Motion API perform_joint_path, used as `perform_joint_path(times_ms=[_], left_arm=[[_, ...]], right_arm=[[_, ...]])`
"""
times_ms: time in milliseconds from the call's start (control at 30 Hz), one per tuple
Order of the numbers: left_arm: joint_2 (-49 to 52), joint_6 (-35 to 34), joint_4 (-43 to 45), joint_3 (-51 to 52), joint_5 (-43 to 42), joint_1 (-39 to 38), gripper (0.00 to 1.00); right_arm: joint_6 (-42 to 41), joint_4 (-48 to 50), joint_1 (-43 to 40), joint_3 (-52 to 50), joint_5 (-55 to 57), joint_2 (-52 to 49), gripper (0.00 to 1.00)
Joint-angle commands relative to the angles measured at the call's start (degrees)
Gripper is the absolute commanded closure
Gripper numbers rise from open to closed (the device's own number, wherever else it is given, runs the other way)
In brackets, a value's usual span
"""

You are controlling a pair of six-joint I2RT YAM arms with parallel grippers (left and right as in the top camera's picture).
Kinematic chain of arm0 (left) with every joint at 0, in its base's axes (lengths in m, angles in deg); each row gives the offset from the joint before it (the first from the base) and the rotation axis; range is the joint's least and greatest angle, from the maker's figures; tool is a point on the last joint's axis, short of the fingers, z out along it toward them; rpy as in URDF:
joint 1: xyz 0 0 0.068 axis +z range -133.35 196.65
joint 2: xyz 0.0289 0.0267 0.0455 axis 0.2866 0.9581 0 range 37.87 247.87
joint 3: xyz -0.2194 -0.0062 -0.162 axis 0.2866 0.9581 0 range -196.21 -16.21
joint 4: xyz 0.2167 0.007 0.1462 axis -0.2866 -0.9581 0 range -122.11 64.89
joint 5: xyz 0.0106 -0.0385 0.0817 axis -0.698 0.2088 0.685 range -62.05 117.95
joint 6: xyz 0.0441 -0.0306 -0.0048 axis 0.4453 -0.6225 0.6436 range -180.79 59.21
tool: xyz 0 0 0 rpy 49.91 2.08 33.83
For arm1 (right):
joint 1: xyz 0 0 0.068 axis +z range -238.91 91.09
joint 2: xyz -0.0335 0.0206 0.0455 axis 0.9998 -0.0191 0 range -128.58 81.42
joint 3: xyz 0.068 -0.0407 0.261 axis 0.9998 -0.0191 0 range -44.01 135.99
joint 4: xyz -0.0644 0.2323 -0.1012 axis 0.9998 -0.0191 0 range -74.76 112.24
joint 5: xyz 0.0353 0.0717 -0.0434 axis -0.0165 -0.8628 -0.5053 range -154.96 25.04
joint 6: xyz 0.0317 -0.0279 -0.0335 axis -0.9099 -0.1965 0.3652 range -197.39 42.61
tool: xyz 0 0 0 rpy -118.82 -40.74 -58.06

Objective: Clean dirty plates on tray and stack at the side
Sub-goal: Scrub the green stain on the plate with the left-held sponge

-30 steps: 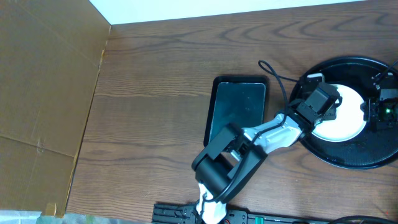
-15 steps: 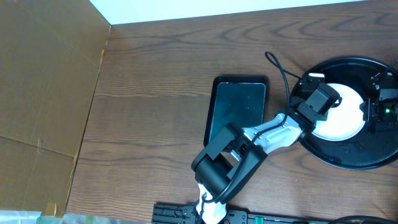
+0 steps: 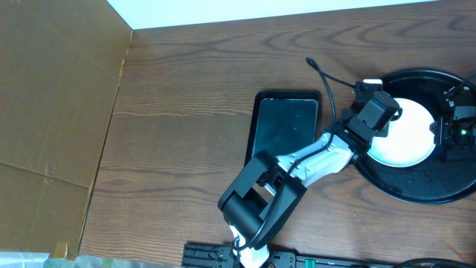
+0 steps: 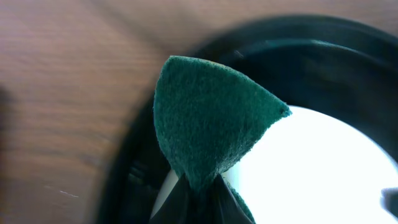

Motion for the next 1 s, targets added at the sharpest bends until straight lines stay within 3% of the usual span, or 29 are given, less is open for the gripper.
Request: perform_joint_path(times_ms=[0,300,500,700,967], left_arm=[[-0.13,-12.04,-0.22,0.96,-12.74,-0.20,0.93],[2.27,-12.85,-5.11,0.96,-14.73,-2.34,0.93],[2.40,-4.42,-13.18,0.96,1.18,-2.03,0.93],[1.75,4.09,-14.47,0.94,13.94,-1.62,0.93],[-3.87,4.74,-10.25,0.83,16.44,-1.64,0.93]], right_arm=[[0.28,-0.17,0.35,0.04,0.63,-0.90,0.99],[0.28,-0.20,0.35,0.04,0.63,-0.90,0.99],[0.26,-0.22,0.35,0.04,0.61,-0.90,0.99],[0.26,-0.22,0.35,0.04,0.61,-0.90,0.99],[0.28,-0.22,0.35,0.04,0.37,-0.90,0.99]])
